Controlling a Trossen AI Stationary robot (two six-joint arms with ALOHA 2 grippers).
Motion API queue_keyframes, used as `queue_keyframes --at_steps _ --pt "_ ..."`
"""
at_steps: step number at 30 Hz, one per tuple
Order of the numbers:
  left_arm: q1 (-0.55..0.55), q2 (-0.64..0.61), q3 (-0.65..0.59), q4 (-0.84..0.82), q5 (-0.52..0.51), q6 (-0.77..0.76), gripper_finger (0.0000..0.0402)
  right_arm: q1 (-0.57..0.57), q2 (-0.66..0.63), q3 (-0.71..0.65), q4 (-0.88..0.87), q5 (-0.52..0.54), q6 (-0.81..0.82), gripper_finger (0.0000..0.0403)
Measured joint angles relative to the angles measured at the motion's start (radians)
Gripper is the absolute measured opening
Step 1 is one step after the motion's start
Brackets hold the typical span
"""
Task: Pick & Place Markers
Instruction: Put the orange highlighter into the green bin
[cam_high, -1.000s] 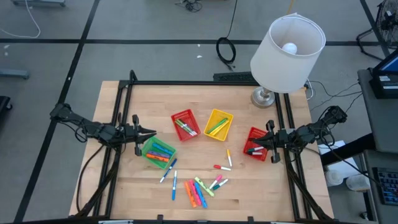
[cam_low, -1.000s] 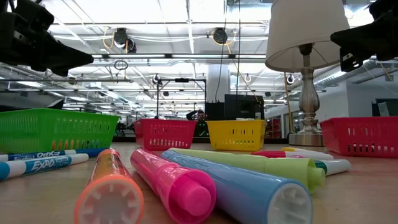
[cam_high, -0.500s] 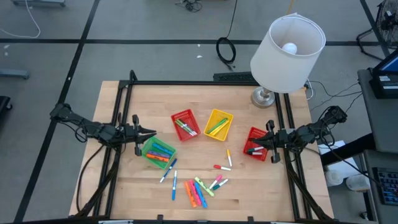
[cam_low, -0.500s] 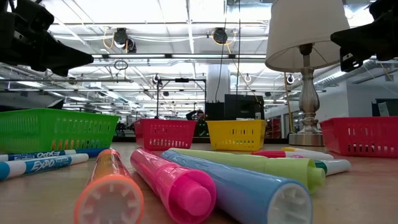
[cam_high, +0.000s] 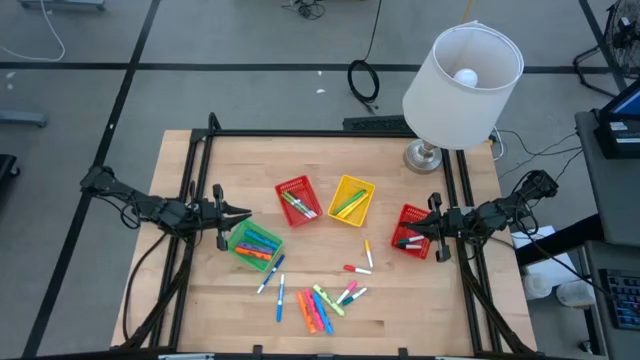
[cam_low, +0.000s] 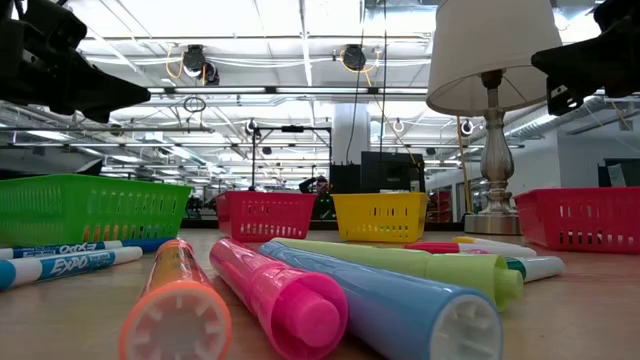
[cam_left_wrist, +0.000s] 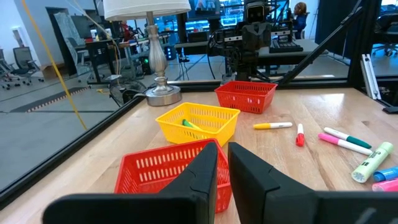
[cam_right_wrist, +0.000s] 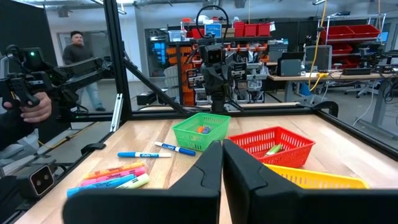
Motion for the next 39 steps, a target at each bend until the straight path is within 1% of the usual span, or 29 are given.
queue_keyframes --at_steps 3,7,15,20,23,26,39 --pt "0.0 0.0 0.0 0.0 0.0 -0.004 0.0049 0.0 0.0 0.0 0.044 0.0 -0.006 0.0" --pt "0.0 0.0 0.0 0.0 0.0 -0.005 0.0049 0.0 0.0 0.0 0.148 0.0 -0.007 0.0" --pt "0.0 0.0 0.0 0.0 0.0 -0.003 0.0049 0.0 0.006 0.0 0.16 0.007 0.023 0.0" --pt "0.0 0.0 0.0 0.0 0.0 -0.003 0.0049 0.0 0.017 0.0 0.16 0.137 -0.071 0.0" --pt "0.0 0.0 0.0 0.0 0.0 -0.003 0.0049 0.0 0.028 0.0 0.16 0.187 -0.103 0.0" --pt "0.0 0.0 0.0 0.0 0.0 -0.001 0.0049 0.0 0.041 0.0 0.144 0.183 -0.137 0.0" --pt "0.0 0.0 0.0 0.001 0.0 0.011 0.0049 0.0 0.11 0.0 0.146 0.179 -0.142 0.0"
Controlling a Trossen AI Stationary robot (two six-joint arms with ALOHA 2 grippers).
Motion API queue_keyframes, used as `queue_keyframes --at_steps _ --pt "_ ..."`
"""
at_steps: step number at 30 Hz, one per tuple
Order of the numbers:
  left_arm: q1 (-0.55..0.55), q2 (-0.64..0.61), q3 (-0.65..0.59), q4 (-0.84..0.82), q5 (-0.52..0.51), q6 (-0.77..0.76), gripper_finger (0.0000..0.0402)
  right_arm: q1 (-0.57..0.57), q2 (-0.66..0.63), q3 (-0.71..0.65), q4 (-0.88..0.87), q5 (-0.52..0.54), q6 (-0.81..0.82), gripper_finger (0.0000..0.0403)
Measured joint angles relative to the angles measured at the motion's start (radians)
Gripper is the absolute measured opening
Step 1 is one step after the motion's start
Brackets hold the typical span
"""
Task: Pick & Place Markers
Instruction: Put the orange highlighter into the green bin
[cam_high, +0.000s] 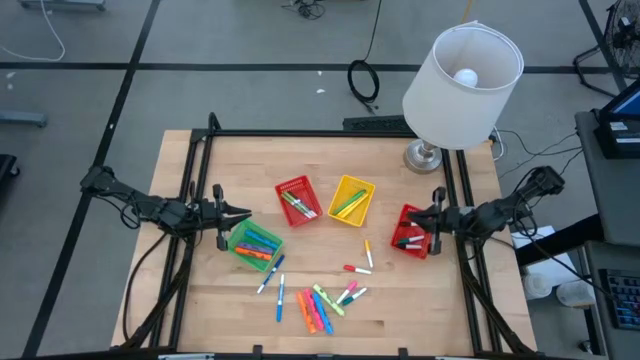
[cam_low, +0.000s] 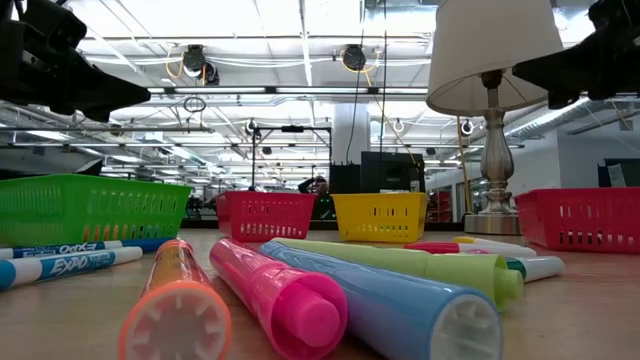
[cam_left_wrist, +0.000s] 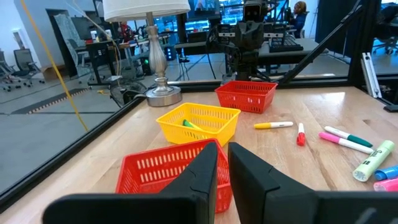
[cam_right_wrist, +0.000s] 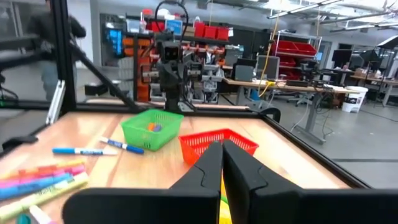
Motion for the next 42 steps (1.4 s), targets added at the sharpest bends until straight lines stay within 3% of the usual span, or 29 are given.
queue_keyframes --at_steps 8,13,22,26,31,38,42 --pt "0.0 0.0 0.0 0.017 0.0 -0.036 0.0049 -0.034 0.045 0.0 0.0 -0.003 -0.085 0.0" --pt "0.0 0.0 0.002 0.083 -0.001 -0.098 0.0049 -0.071 0.045 0.0 0.008 -0.13 -0.127 0.0" --pt "-0.055 0.091 0.14 0.059 0.021 -0.16 0.0049 -0.092 0.045 0.0 0.081 -0.179 -0.153 0.0" --pt "-0.079 0.225 0.231 -0.019 -0.003 -0.218 0.0044 -0.092 0.045 0.0 0.096 -0.179 -0.157 0.0" --pt "-0.096 0.483 0.358 -0.057 0.014 -0.247 0.0006 -0.092 0.045 0.0 0.099 -0.179 -0.149 0.0" --pt "-0.104 0.9 0.642 -0.183 0.13 -0.301 0.0006 -0.092 0.045 0.0 0.114 -0.179 -0.147 0.0" --pt "-0.104 1.102 0.827 -0.263 0.255 -0.274 0.0018 -0.092 0.046 0.0 0.123 -0.179 -0.146 0.0"
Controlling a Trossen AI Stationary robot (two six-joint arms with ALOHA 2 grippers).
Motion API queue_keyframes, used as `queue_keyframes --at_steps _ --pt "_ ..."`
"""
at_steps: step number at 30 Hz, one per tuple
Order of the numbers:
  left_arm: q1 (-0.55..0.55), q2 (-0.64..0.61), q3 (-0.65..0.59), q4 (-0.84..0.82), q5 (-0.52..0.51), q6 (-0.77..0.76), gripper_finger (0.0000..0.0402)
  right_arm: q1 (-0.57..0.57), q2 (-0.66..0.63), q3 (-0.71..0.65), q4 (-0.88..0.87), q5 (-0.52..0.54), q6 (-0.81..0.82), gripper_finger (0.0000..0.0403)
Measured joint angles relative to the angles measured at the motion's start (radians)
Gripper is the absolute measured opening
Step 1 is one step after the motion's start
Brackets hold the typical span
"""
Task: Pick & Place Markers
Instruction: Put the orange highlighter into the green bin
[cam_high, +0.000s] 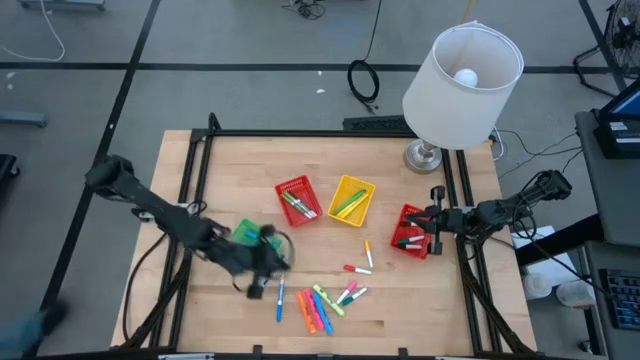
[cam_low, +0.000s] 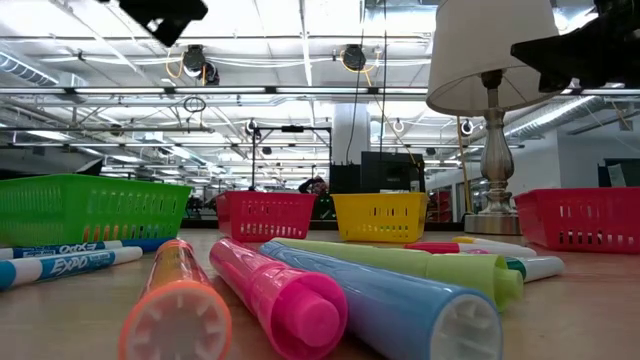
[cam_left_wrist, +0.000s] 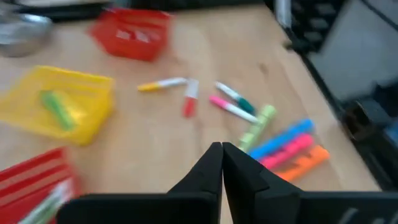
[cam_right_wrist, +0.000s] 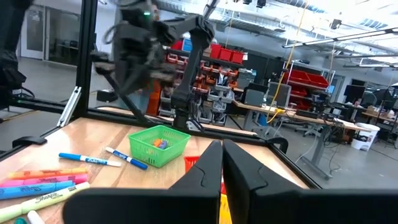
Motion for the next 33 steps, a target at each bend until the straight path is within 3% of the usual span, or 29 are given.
queue_keyframes --at_steps 5,10,17,25,33 --pt "0.0 0.201 0.22 -0.109 0.113 0.051 0.0013 0.0 0.001 0.0 0.005 0.0 0.027 0.0" --pt "-0.015 0.371 0.404 -0.183 0.13 0.167 0.0018 0.0 0.003 0.0 0.004 0.0 0.049 0.0" --pt "-0.014 0.564 0.608 -0.322 0.355 0.158 0.0098 0.0 0.003 0.0 0.004 0.0 0.05 0.0" --pt "-0.034 0.683 0.648 -0.419 0.368 0.266 0.0186 0.0 0.004 0.0 0.002 0.0 0.079 0.0" --pt "-0.044 0.723 0.648 -0.423 0.343 0.347 0.0187 0.0 0.01 0.0 0.004 0.0 0.067 0.0"
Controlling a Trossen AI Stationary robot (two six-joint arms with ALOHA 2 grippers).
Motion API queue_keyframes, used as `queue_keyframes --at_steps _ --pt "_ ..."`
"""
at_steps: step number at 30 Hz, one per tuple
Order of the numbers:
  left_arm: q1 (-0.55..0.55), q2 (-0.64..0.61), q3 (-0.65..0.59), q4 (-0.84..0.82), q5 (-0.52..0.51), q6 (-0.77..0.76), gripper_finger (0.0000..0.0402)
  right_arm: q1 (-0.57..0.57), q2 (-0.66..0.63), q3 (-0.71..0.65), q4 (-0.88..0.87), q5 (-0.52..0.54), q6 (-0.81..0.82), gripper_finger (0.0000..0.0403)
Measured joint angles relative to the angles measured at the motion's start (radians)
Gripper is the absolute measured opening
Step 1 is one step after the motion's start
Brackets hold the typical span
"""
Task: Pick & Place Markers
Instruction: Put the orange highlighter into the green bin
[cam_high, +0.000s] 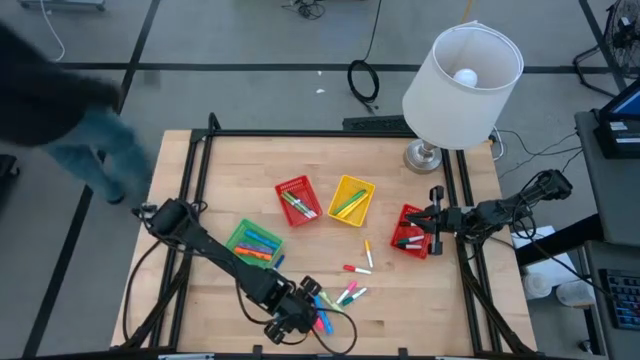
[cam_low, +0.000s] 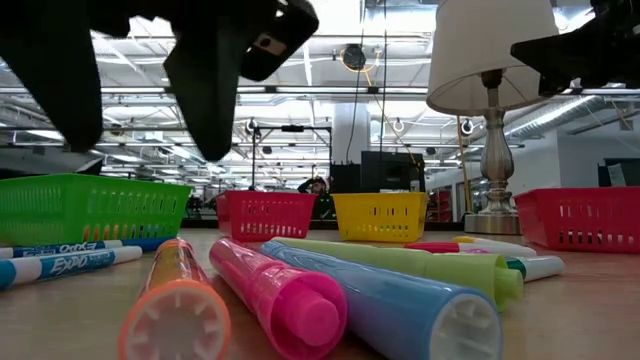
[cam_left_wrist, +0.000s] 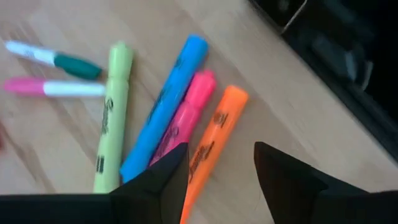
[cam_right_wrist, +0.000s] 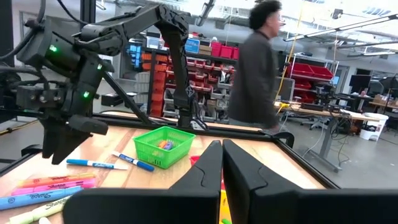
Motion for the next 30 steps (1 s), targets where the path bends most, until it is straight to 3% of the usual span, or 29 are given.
queue_keyframes --at_steps 11,30 --pt "-0.011 0.057 0.0 0.003 -0.064 0.085 0.0164 0.0 0.007 0.0 -0.001 0.0 -0.011 0.0" --pt "0.016 0.059 0.0 -0.071 -0.065 0.116 0.0161 0.0 0.01 0.0 0.0 0.001 0.005 0.0"
